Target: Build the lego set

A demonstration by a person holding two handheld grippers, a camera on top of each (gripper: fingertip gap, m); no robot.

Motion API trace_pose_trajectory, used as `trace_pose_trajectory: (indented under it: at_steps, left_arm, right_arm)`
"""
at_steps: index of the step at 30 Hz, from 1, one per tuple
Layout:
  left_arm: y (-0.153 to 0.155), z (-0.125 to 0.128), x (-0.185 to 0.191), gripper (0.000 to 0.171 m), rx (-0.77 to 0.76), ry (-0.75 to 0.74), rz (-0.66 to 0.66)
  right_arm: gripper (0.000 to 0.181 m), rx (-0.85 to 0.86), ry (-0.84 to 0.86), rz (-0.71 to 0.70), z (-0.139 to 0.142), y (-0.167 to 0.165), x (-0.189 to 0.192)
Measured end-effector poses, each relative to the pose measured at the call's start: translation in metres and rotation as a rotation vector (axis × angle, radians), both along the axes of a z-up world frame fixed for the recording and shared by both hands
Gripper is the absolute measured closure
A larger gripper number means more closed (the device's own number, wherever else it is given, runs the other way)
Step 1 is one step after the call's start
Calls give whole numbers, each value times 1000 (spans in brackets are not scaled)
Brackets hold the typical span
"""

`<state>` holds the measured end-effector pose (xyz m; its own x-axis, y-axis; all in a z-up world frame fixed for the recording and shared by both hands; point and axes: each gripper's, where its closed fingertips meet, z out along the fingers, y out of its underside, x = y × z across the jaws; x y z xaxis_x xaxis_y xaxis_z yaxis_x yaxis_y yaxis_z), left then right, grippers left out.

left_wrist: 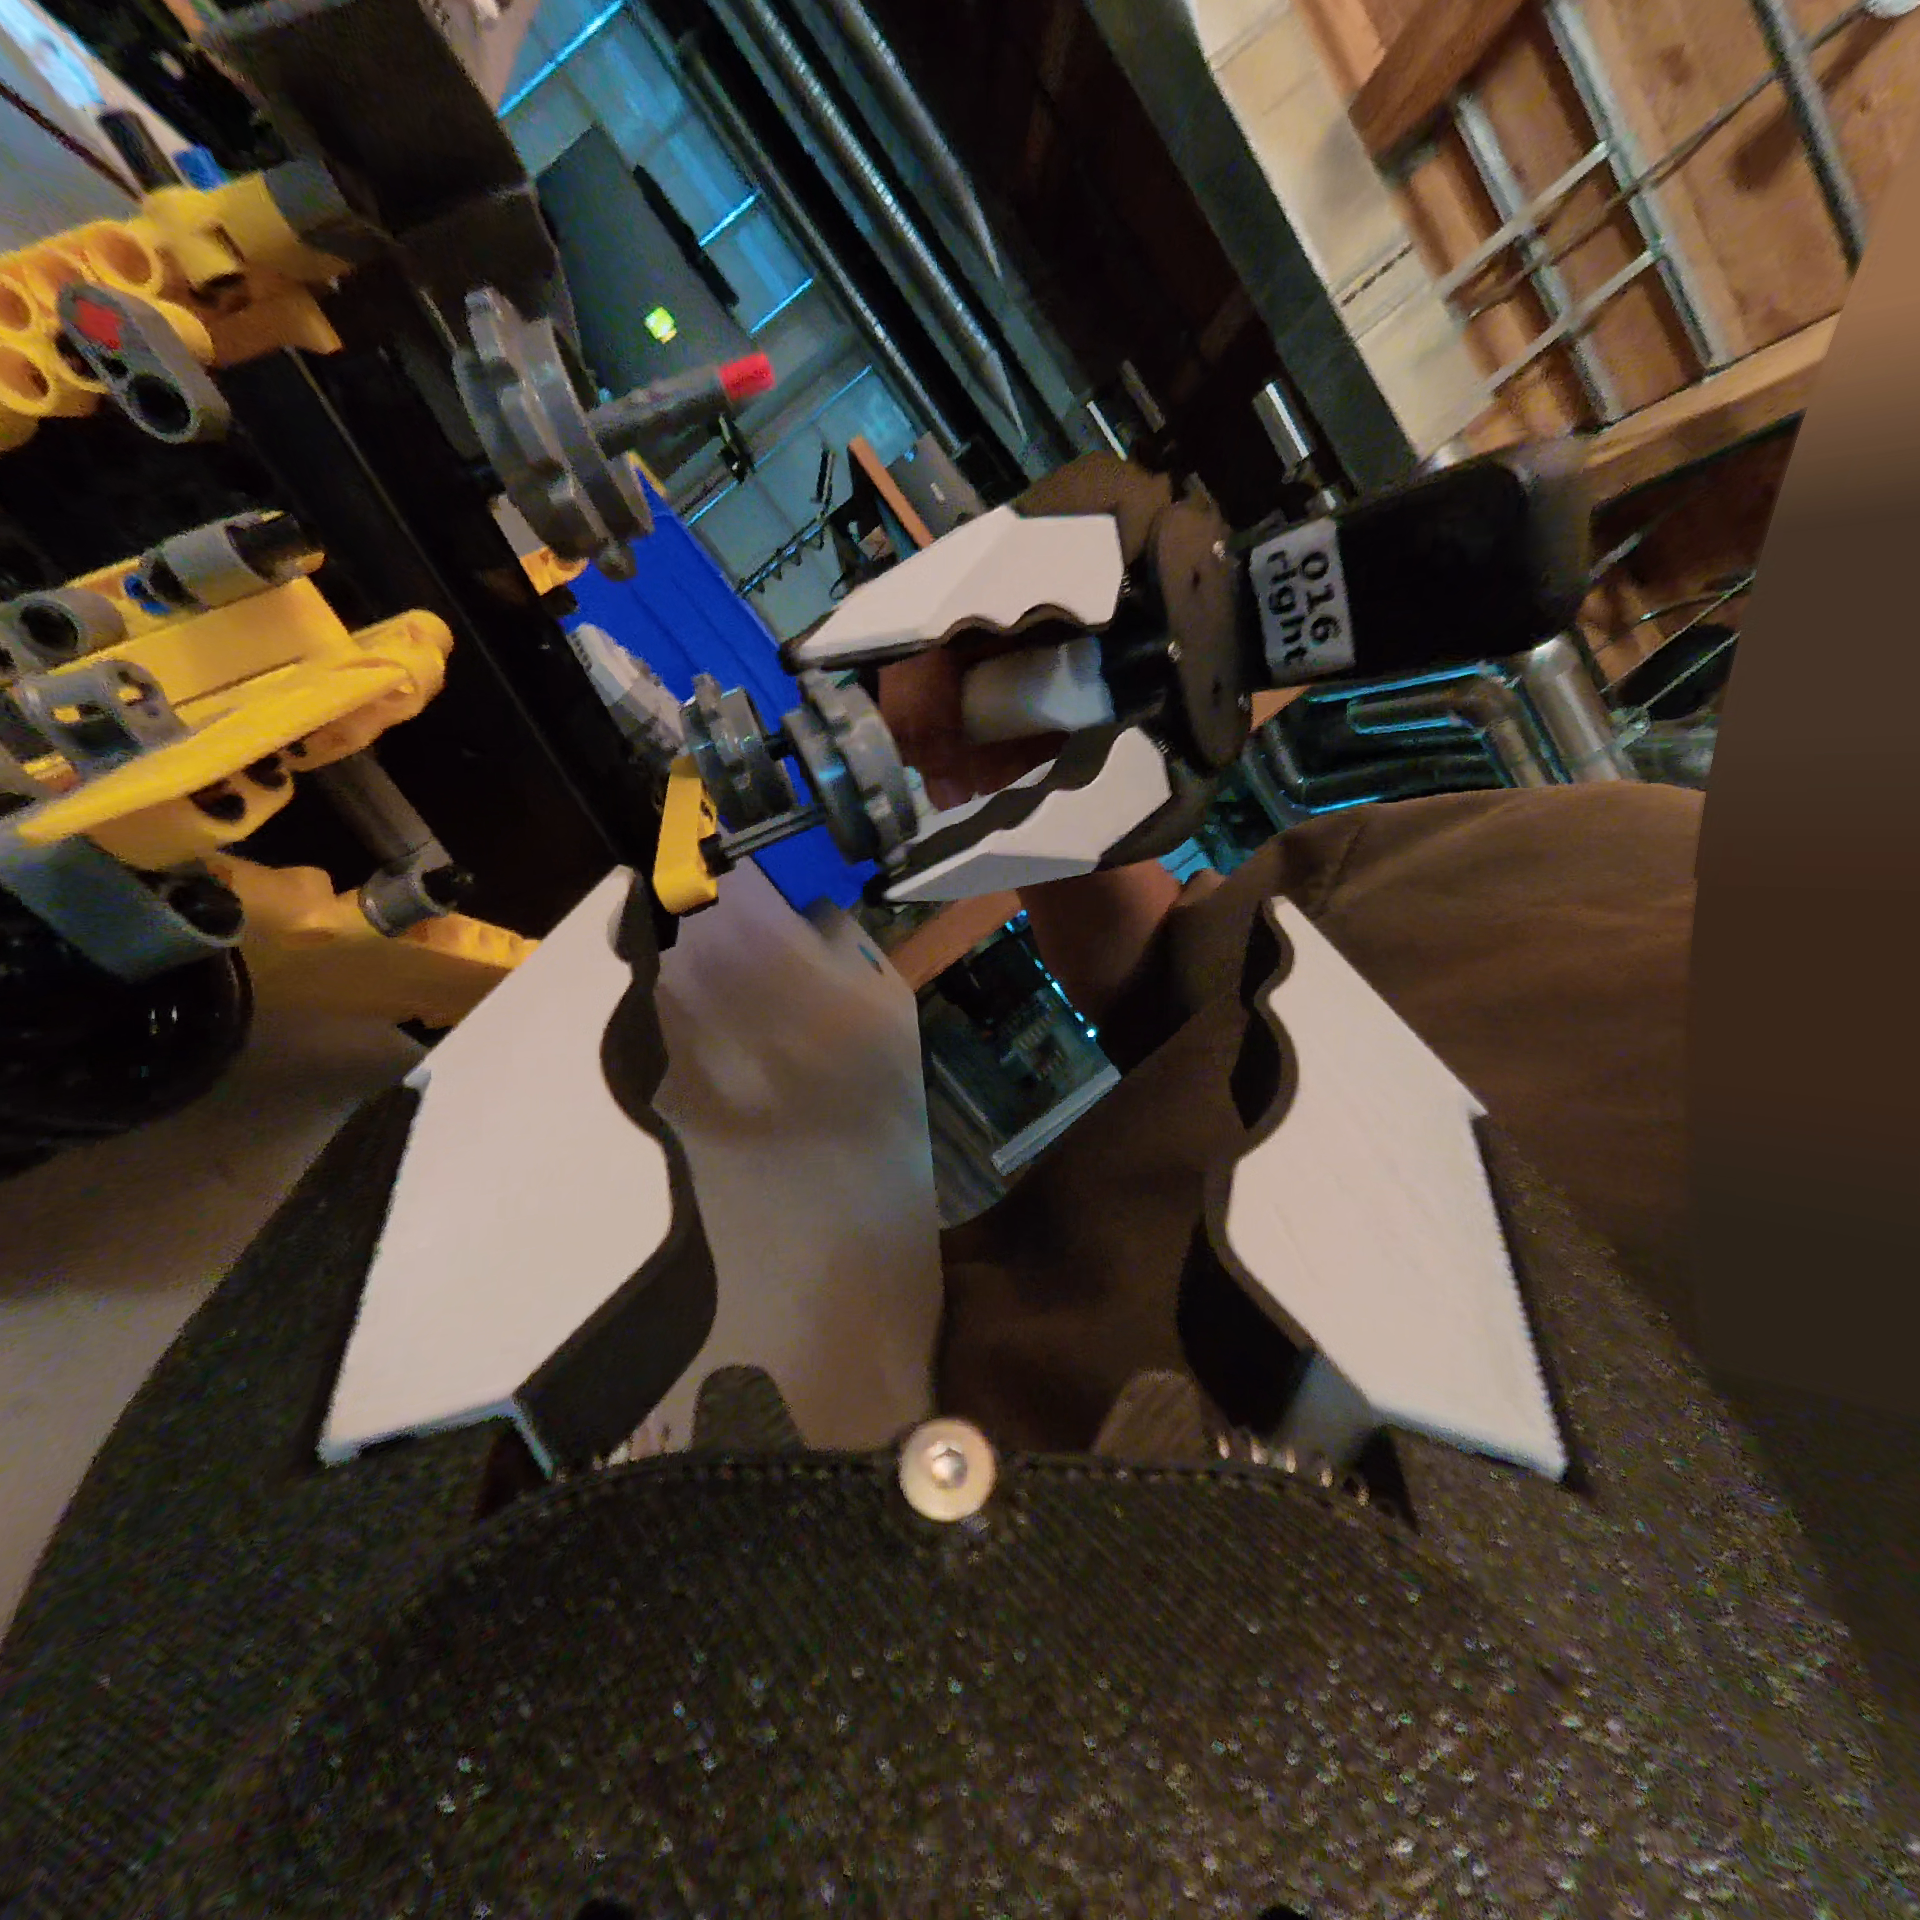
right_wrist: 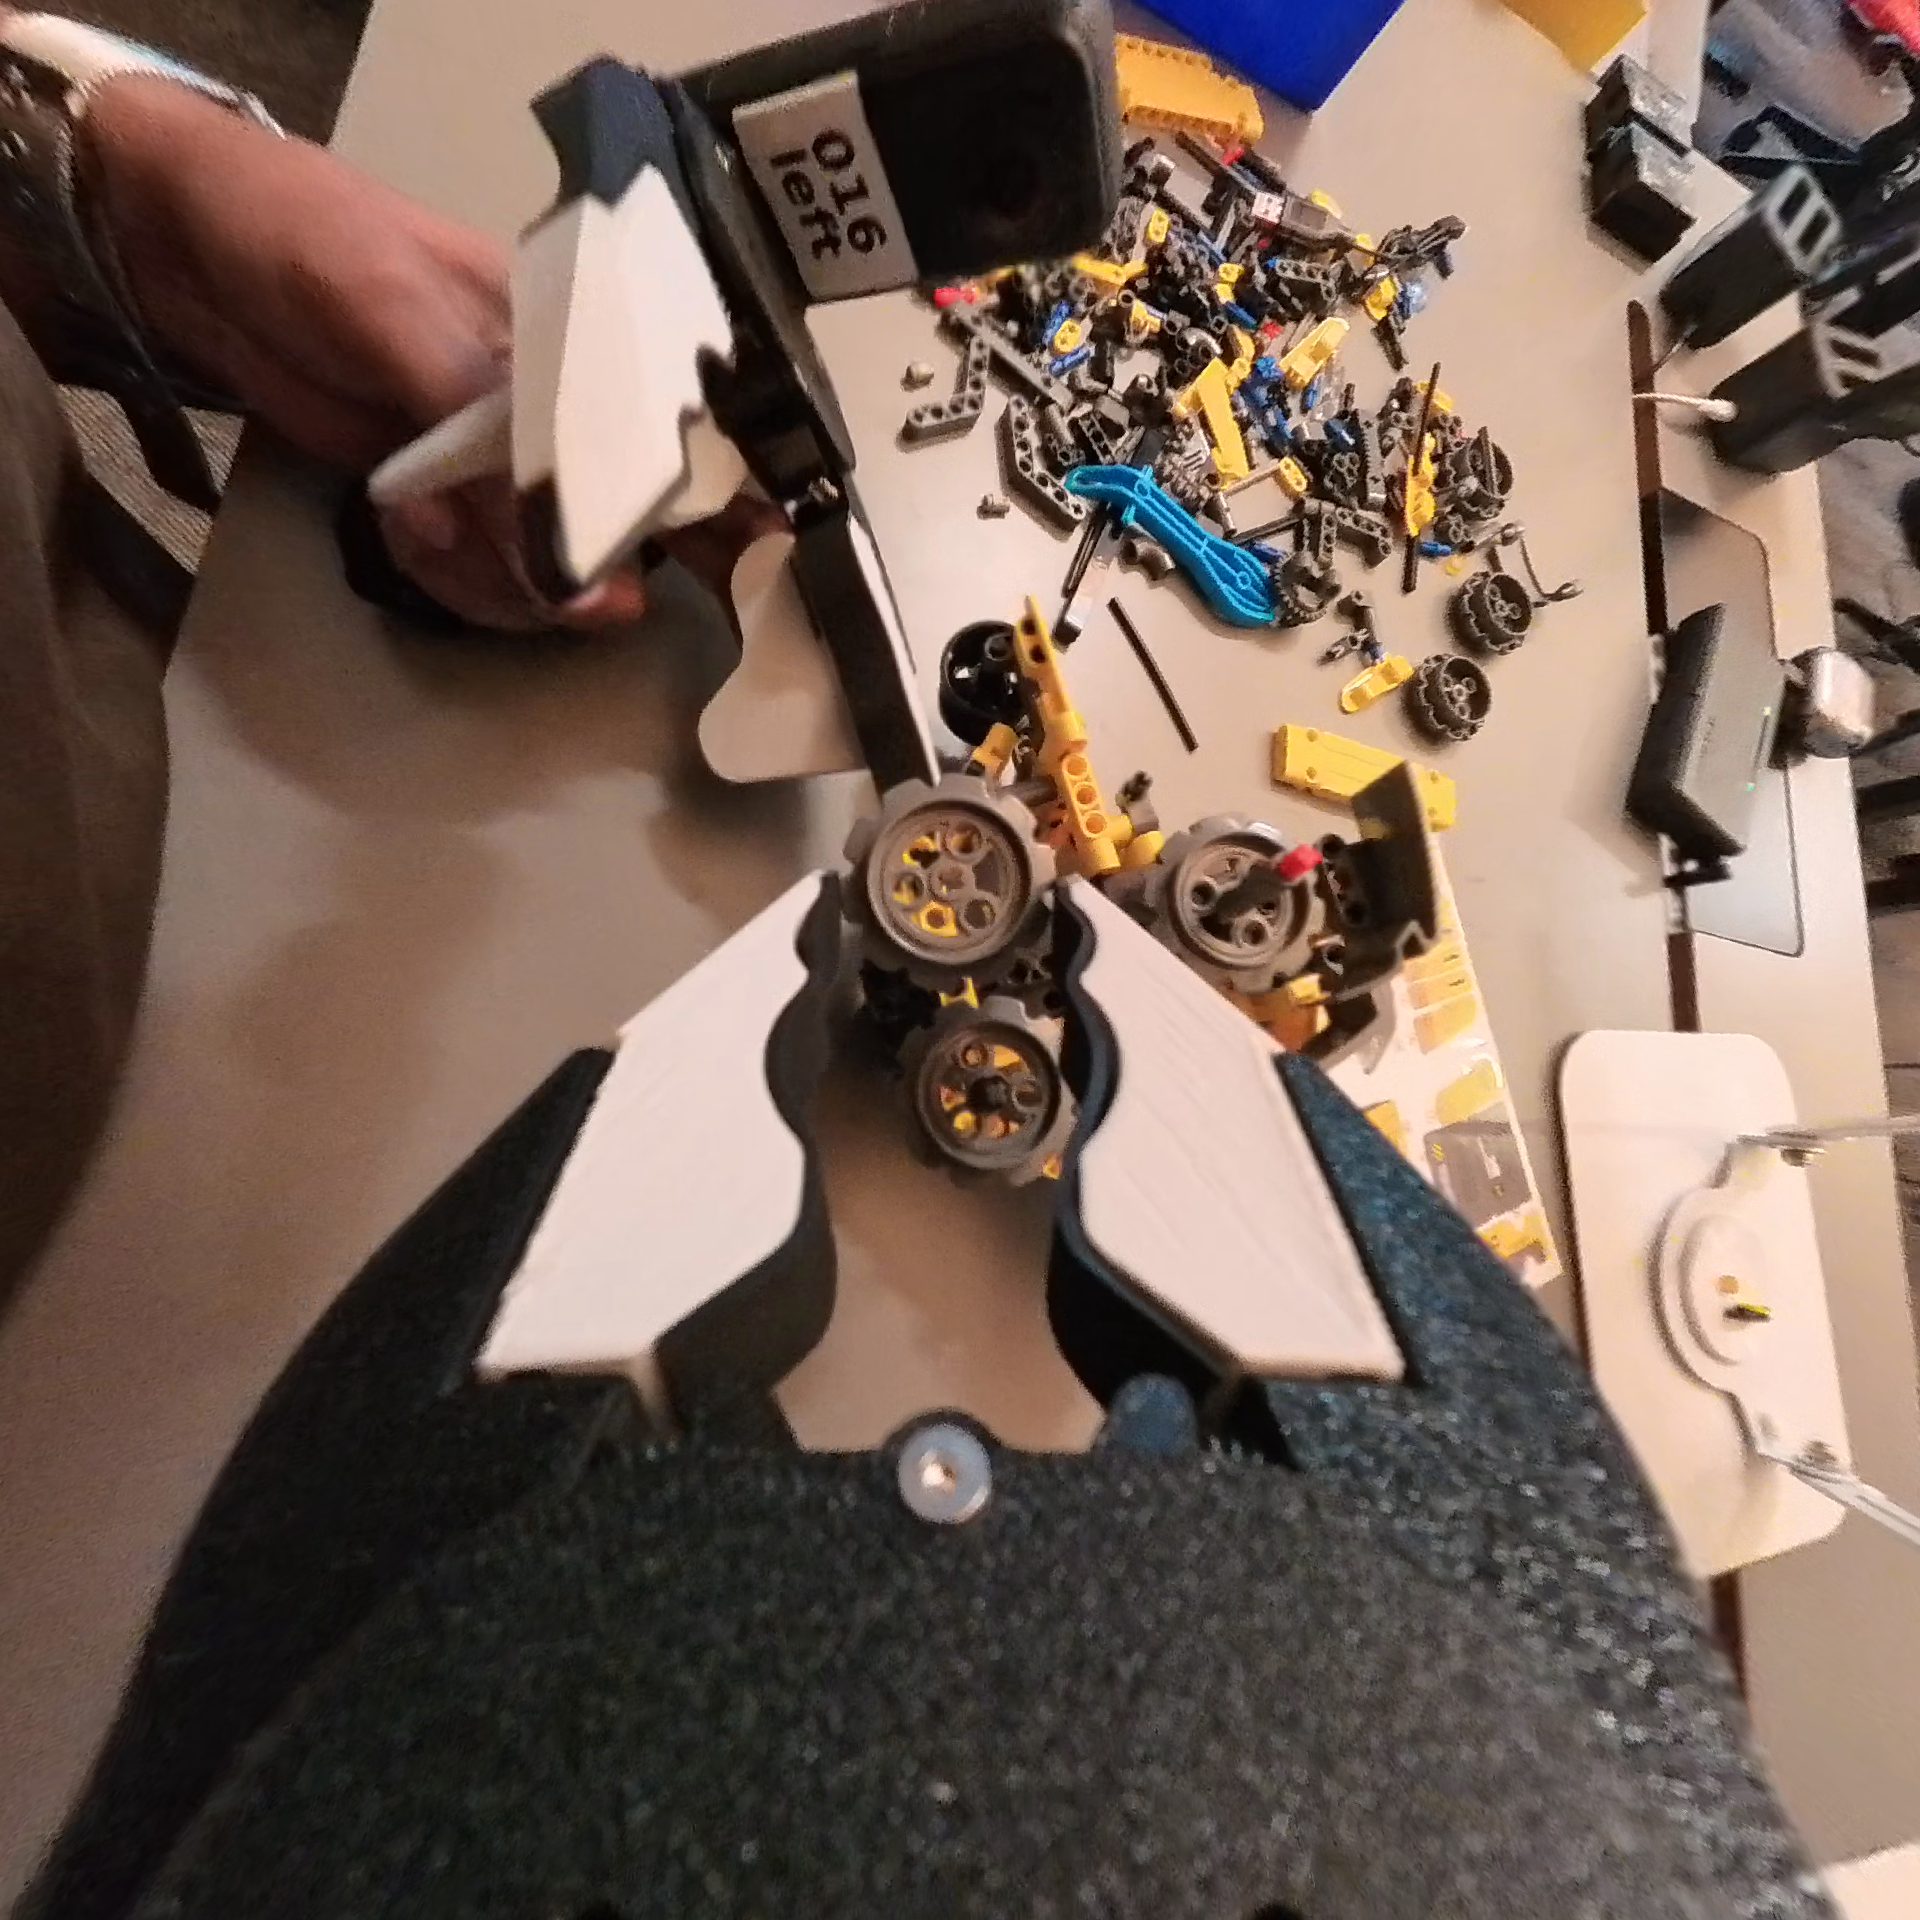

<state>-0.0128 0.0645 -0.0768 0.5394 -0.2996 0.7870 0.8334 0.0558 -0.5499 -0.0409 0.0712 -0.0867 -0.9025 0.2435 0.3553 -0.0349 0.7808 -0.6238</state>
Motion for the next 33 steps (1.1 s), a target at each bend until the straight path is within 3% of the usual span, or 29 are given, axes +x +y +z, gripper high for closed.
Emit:
trace_pose_trajectory:
  at_steps: [18, 33]
  left_arm:
    - [-3, 4, 0, 59, 46, -34, -27]
    - [-3, 4, -1, 60, 55, -48, -27]
  right_arm:
    - [142, 77, 43, 58, -5, -8, -1]
    - [142, -75, -12, -114, -4, -8, -3]
